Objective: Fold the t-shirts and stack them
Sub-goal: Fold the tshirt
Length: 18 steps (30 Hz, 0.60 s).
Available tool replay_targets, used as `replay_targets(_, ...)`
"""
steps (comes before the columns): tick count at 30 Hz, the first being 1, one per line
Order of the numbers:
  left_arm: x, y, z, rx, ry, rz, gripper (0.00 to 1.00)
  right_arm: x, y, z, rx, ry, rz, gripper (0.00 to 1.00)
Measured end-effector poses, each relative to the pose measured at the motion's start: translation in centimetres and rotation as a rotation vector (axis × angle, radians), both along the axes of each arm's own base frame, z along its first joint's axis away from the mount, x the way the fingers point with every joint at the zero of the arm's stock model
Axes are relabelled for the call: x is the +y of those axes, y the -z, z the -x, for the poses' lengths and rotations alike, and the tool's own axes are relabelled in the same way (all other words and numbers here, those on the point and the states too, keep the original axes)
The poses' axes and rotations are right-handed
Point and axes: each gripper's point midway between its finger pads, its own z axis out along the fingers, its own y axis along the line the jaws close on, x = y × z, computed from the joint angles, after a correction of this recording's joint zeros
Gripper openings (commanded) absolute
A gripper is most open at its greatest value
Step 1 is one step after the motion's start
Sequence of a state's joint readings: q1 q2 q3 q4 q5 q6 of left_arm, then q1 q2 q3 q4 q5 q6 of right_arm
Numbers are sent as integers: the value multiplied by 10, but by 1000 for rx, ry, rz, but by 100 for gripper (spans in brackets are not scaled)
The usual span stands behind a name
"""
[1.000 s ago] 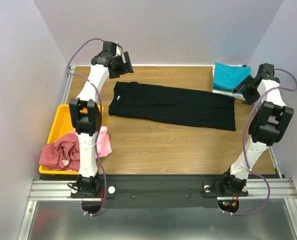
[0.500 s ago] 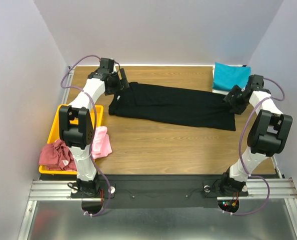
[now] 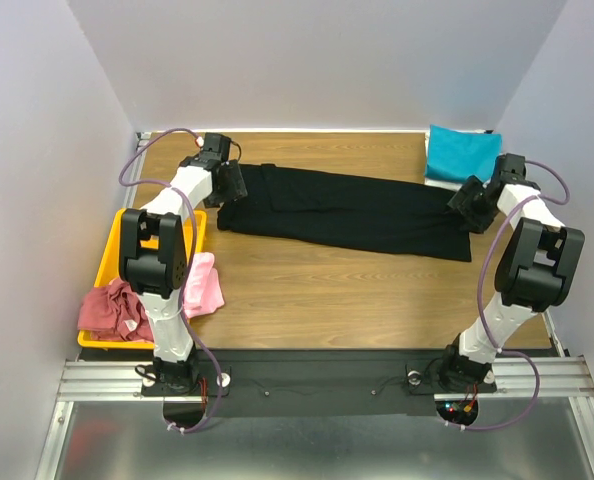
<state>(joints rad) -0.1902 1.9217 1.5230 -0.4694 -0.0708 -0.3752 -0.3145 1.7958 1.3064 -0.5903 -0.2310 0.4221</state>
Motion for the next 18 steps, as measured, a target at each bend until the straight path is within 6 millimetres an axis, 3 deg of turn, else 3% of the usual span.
replay_targets(8, 3, 16, 15, 52, 28, -35, 63, -11, 21, 18, 79, 55, 62, 73)
replay_targets(14, -2, 20, 17, 52, 52, -39, 63, -20, 23, 20, 93, 79, 107, 73)
replay_targets(18, 0, 36, 31, 97, 62, -49, 63, -25, 25, 23, 105, 93, 133, 73)
